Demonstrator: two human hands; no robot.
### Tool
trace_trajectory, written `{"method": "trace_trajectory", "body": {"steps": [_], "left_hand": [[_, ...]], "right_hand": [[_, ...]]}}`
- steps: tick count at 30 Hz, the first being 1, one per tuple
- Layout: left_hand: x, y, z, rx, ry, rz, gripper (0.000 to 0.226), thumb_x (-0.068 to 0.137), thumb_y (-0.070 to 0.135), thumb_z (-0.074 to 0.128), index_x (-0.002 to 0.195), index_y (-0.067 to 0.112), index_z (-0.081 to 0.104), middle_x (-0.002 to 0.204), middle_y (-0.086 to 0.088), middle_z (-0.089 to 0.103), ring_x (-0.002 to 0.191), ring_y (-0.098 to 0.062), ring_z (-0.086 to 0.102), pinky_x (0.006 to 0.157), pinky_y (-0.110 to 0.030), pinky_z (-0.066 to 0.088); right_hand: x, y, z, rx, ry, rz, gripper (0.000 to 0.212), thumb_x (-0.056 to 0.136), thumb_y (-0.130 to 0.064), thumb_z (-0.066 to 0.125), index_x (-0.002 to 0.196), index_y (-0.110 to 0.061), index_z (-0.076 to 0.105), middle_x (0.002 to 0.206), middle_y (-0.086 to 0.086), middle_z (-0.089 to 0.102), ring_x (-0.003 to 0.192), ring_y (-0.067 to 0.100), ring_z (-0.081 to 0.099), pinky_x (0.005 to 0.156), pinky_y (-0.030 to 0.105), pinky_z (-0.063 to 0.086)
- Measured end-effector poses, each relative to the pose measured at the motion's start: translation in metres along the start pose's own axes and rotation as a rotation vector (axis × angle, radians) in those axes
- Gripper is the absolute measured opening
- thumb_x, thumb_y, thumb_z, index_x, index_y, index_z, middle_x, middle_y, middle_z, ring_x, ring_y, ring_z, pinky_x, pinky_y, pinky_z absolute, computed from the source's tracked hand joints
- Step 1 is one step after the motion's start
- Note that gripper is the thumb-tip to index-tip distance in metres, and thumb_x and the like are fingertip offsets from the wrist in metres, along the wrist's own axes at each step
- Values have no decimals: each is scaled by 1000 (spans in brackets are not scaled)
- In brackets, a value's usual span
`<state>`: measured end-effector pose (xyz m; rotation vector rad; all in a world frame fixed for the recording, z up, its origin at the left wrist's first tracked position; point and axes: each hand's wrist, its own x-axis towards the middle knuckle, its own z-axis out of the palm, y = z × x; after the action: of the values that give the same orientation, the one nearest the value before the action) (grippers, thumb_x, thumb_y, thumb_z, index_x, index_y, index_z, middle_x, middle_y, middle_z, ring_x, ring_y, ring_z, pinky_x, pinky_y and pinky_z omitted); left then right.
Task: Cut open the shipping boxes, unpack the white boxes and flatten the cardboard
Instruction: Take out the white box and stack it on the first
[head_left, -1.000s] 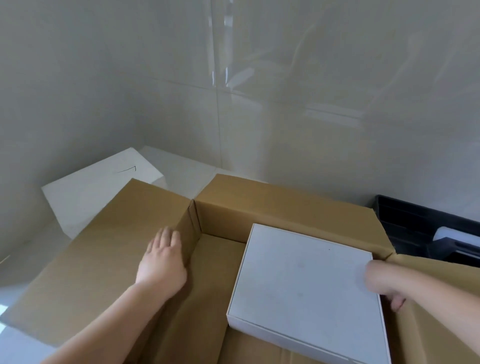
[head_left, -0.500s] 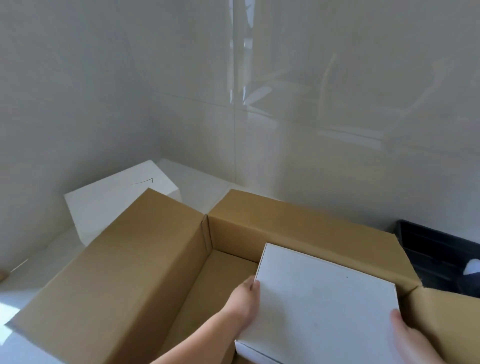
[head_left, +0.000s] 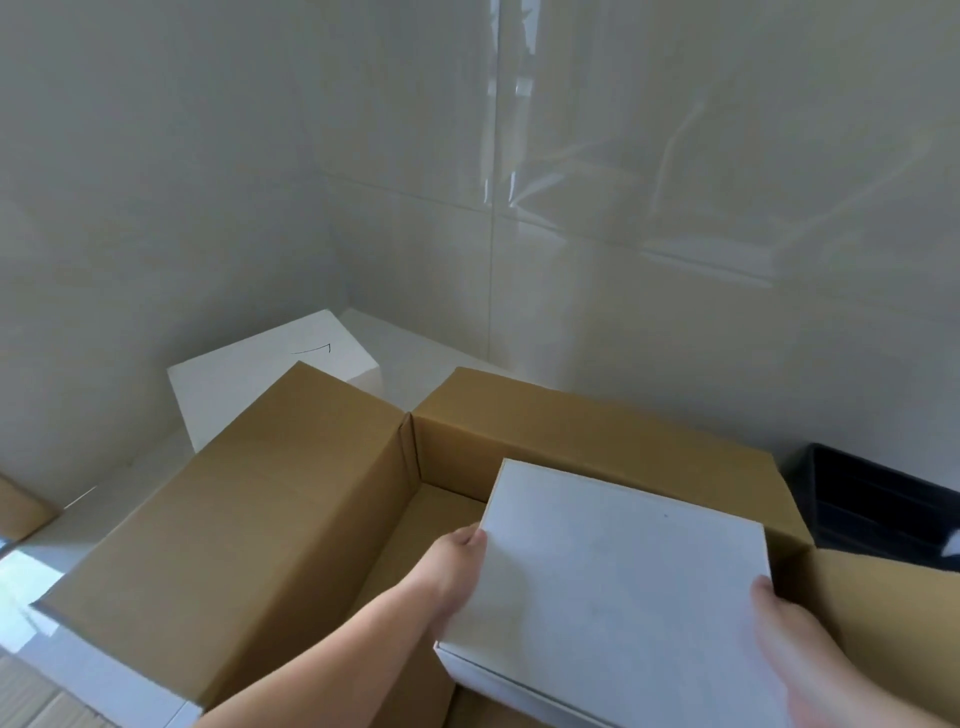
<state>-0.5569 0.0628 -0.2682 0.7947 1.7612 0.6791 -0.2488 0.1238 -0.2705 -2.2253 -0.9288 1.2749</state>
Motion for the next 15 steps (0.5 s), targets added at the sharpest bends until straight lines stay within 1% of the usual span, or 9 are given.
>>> {"method": "trace_trajectory", "body": {"steps": [2, 3, 4, 6, 9, 10, 13, 15], "left_hand": [[-1, 2, -3, 30, 21, 24, 43, 100, 40, 33, 138, 26, 50, 118, 7, 63, 102, -12, 63, 90, -25, 50], [-2, 4, -4, 29, 21, 22, 43, 100, 40, 33, 137, 26, 50, 119, 6, 64, 104, -14, 62, 96, -30, 48], [-2, 4, -4, 12, 26, 17, 42, 100, 40, 33, 136, 27, 51, 118, 6, 64, 104, -15, 62, 98, -33, 48], [-2, 3, -3, -7, 31, 12, 42, 100, 41, 34, 135, 27, 52, 116, 6, 65, 103, -15, 63, 97, -34, 48], [-6, 2, -3, -55, 35, -1, 39, 100, 41, 35, 132, 29, 54, 105, 9, 69, 94, -13, 67, 90, -32, 53], [-6, 1, -2, -80, 29, -8, 38, 100, 41, 35, 130, 30, 55, 102, 9, 70, 90, -12, 69, 88, -33, 54], [-9, 3, -3, -124, 13, -12, 36, 100, 40, 35, 128, 31, 56, 101, 8, 71, 88, -13, 70, 85, -34, 56], [-8, 4, -4, -125, 27, 1, 35, 100, 39, 35, 125, 31, 58, 98, 9, 72, 86, -11, 71, 82, -31, 57]], "right_hand": [[-2, -3, 3, 37, 5, 5, 49, 101, -46, 30, 108, -5, 57, 96, 12, 58, 89, 32, 56, 85, 40, 45], [-3, -3, 4, 52, -14, 3, 48, 101, -46, 30, 108, -7, 57, 94, 11, 59, 88, 32, 57, 83, 41, 47], [-7, -4, 3, 60, -39, 11, 46, 101, -46, 30, 109, -9, 56, 91, 10, 59, 85, 32, 58, 79, 41, 48], [-12, -4, 4, 88, -83, 28, 44, 101, -47, 29, 115, -11, 53, 90, 7, 58, 83, 31, 57, 70, 38, 47], [-12, -4, 4, 104, -111, 46, 51, 101, -47, 29, 129, -9, 50, 100, 9, 58, 92, 33, 57, 79, 41, 48], [-12, -4, 5, 107, -117, 46, 52, 101, -48, 29, 131, -9, 49, 100, 9, 58, 91, 32, 57, 78, 40, 48], [-14, -7, 5, 106, -118, 44, 52, 101, -48, 29, 129, -10, 50, 90, 5, 58, 79, 27, 56, 68, 36, 45], [-15, -9, 4, 99, -121, 38, 52, 101, -49, 28, 127, -10, 51, 90, 5, 59, 81, 28, 57, 67, 36, 46]]}}
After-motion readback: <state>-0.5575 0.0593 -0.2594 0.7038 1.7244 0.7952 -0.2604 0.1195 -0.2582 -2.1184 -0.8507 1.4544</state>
